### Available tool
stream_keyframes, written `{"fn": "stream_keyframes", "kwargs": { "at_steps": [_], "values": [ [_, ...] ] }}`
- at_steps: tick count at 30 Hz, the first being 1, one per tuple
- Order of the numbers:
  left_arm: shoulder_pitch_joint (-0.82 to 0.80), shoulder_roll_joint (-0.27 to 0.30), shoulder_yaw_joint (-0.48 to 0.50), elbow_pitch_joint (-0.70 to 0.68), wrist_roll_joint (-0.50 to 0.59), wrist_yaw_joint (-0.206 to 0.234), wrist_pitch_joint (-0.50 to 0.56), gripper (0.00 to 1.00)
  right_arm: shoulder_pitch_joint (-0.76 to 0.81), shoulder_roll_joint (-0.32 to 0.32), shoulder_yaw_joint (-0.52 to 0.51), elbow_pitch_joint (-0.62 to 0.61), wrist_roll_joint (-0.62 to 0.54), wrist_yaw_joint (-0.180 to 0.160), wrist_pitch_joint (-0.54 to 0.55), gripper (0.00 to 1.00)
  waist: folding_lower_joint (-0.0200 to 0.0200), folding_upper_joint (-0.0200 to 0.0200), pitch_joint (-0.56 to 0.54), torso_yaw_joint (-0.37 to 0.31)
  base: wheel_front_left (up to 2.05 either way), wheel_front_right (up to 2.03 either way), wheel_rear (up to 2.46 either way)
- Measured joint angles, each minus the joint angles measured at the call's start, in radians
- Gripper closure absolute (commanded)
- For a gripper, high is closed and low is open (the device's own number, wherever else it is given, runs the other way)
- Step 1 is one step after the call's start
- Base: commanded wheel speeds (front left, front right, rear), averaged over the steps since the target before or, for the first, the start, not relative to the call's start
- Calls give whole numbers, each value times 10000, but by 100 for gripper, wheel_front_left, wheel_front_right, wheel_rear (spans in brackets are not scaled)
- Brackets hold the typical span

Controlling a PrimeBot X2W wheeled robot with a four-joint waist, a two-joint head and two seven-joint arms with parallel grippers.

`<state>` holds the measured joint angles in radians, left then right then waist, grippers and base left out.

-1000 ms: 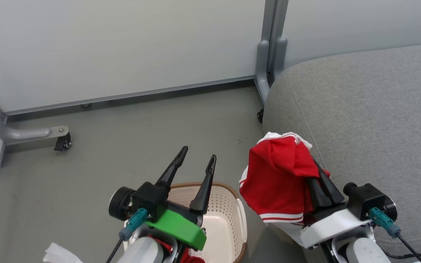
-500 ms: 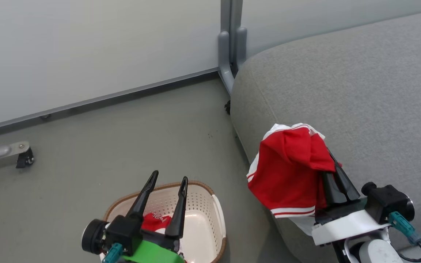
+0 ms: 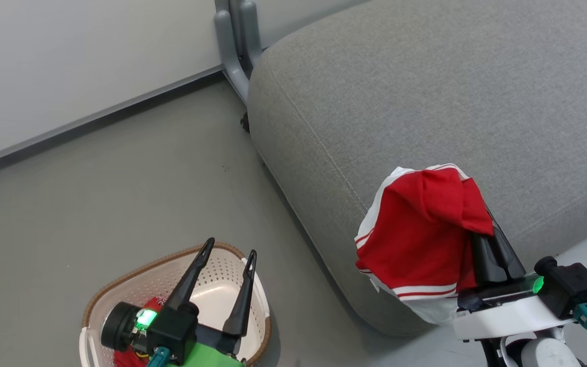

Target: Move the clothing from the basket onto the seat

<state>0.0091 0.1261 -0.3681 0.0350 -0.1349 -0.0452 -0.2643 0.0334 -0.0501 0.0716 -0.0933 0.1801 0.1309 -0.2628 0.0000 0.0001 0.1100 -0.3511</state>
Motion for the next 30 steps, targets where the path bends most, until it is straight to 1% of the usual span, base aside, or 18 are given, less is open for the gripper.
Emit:
{"fn": "stream_keyframes", "kwargs": {
  "at_steps": [4, 7, 12, 15, 18, 22, 24, 27, 30],
  "values": [
    [-163, 84, -236, 15, 274, -282, 0, 0, -43, 0, -69, -81, 148, 0, 0, 100, 0, 0, 477, -224, 0, 0, 0],
    [-501, 221, -466, 42, 424, -483, 0, 0, -499, 0, -240, -130, 441, 0, 0, 100, 0, 0, 902, -280, 0, 0, 0],
    [-1132, 537, -731, -13, 596, -683, 0, 0, -2125, 2, -988, -268, 972, 0, 0, 100, 0, 0, 1760, -166, 0, 0, 0],
    [-1483, 740, -790, -61, 612, -708, 0, 0, -3417, -48, -1509, -161, 959, -2, 0, 100, 0, 0, 2336, -5, 0, 0, 0],
    [-1801, 867, -842, -90, 650, -769, 0, 0, -4805, -462, -2057, 165, 984, 0, 0, 100, 1, 0, 2927, 204, 0, 0, 0],
    [-2230, 917, -976, -173, 606, -782, 2, 0, -6498, -1175, -2698, 1041, 1074, 0, 0, 100, 1, 0, 3722, 528, 0, 0, 0],
    [-2496, 959, -1103, -232, 604, -790, 0, 0, -7184, -1446, -2987, 1762, 1135, 0, -2, 100, 1, 0, 4111, 722, 0, 0, 0],
    [-2770, 1007, -1170, -205, 591, -796, 2, 0, -7836, -1684, -3313, 2928, 1131, 2, 0, 100, 1, 0, 4581, 1017, 0, 0, 0],
    [-3022, 989, -1189, -148, 570, -809, 0, 0, -8124, -1728, -3624, 4057, 1057, 2, 0, 100, 2, 0, 4906, 1367, 0, 0, 0]
  ]
}}
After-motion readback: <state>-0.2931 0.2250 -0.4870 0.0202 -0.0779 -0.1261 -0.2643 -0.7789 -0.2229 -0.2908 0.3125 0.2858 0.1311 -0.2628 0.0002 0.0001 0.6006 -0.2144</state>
